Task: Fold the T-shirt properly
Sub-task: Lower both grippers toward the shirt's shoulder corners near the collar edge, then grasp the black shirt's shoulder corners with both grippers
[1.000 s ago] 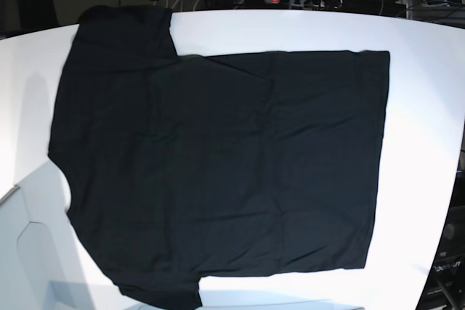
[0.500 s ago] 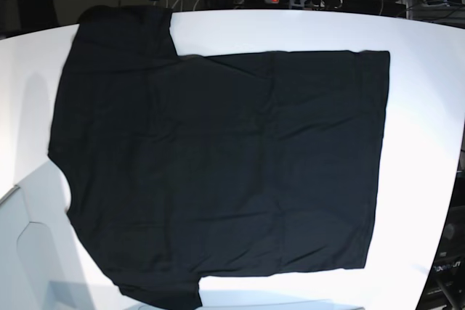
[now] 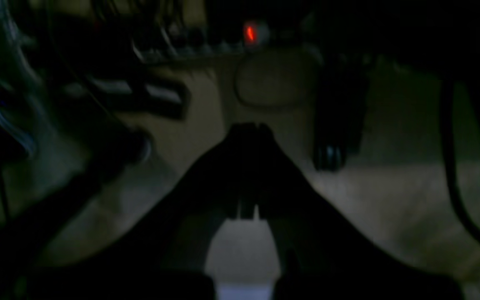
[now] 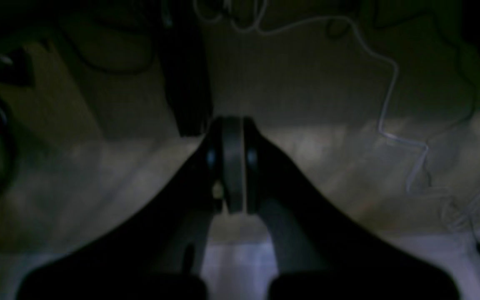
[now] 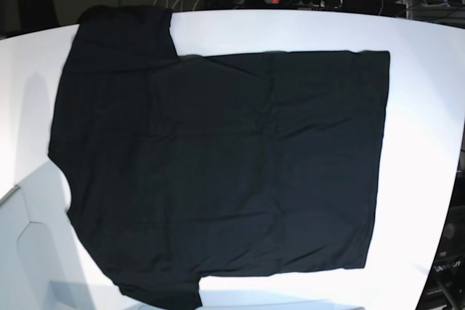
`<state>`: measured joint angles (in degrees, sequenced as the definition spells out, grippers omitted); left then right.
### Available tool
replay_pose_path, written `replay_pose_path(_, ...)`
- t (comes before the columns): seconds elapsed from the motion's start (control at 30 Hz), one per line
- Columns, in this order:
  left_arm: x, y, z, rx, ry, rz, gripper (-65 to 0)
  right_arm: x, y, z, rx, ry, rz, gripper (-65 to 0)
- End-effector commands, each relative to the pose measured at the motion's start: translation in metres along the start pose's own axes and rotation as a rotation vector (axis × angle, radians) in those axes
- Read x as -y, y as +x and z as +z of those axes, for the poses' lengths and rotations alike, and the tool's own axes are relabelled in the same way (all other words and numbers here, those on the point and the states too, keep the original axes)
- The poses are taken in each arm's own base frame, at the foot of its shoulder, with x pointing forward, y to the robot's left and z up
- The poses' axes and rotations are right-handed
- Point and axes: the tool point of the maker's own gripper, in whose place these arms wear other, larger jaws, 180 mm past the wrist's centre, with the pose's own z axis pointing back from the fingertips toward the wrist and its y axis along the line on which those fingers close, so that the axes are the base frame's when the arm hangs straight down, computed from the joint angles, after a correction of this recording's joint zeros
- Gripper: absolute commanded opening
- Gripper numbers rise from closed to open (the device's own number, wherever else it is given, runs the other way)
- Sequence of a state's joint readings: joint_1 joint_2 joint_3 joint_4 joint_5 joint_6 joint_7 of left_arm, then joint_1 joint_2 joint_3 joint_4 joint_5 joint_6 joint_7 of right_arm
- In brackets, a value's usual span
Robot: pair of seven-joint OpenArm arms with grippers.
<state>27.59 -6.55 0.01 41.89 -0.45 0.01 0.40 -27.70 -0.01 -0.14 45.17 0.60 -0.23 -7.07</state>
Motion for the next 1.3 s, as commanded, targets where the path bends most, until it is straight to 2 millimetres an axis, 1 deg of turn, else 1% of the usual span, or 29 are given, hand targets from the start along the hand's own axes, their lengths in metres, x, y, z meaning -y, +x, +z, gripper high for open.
replay_pose_path(0.0,-0.003,-0.011,0.010,0.002,-0.002,-0.011,-65.0,-0.001,0.001,0.009,0.030,0.009,0.001,-65.0)
replay_pose_path(0.03,-0.006,-0.005,0.017,0.033,-0.002,-0.020,-65.0,0.000,0.006,0.018,0.057,0.008,0.004,-65.0)
replay_pose_path(0.17,-0.012,0.007,0.048,0.118,-0.006,-0.055,-65.0,0.006,0.027,0.059,0.167,0.000,0.007,-65.0)
replay_pose_path(0.27,-0.011,0.017,0.070,0.173,-0.015,-0.071,-65.0,0.015,0.041,0.086,0.227,-0.012,0.025,-65.0)
replay_pose_path(0.33,-0.012,0.027,0.086,0.216,-0.024,-0.090,-65.0,0.016,0.050,0.102,0.267,-0.013,0.031,-65.0)
replay_pose_path(0.37,-0.011,0.031,0.095,0.239,-0.034,-0.100,-65.0,0.015,0.057,0.110,0.293,-0.012,0.032,-65.0)
replay_pose_path(0.43,-0.006,0.043,0.114,0.287,-0.050,-0.108,-65.0,0.015,0.064,0.127,0.330,-0.011,0.034,-65.0)
replay_pose_path(0.5,-0.002,0.058,0.132,0.336,-0.060,-0.108,-65.0,0.017,0.079,0.149,0.392,-0.014,0.050,-65.0)
replay_pose_path(0.6,-0.013,0.076,0.155,0.396,-0.023,-0.080,-64.9,0.016,0.100,0.183,0.467,-0.011,0.059,-65.0)
replay_pose_path(0.67,-0.021,0.093,0.169,0.449,0.010,-0.046,-64.8,0.014,0.117,0.204,0.510,-0.009,0.062,-65.0)
replay_pose_path(0.7,-0.026,0.102,0.176,0.473,0.030,-0.036,-63.8,0.014,0.123,0.211,0.521,-0.008,0.063,-65.0)
replay_pose_path(0.73,-0.031,0.108,0.182,0.494,0.046,-0.030,-61.8,0.013,0.128,0.216,0.532,-0.007,0.062,-65.0)
replay_pose_path(0.77,-0.034,0.116,0.187,0.517,0.058,-0.024,-59.0,0.013,0.128,0.217,0.532,-0.007,0.062,-65.0)
replay_pose_path(0.9,-0.044,0.141,0.209,0.596,0.092,-0.015,-45.4,0.013,0.130,0.216,0.535,-0.008,0.064,-64.5)
replay_pose_path(0.97,-0.052,0.151,0.216,0.628,0.100,0.023,-40.9,0.013,0.133,0.217,0.542,-0.008,0.064,-60.3)
replay_pose_path(1.03,-0.065,0.157,0.221,0.653,0.109,0.095,-38.8,0.013,0.139,0.217,0.559,-0.008,0.064,-53.9)
replay_pose_path(1.17,-0.094,0.176,0.227,0.720,0.127,0.218,-38.3,0.012,0.154,0.218,0.596,-0.008,0.063,-41.4)
replay_pose_path(1.27,-0.106,0.184,0.231,0.746,0.127,0.255,-37.7,0.012,0.158,0.218,0.605,-0.008,0.062,-36.9)
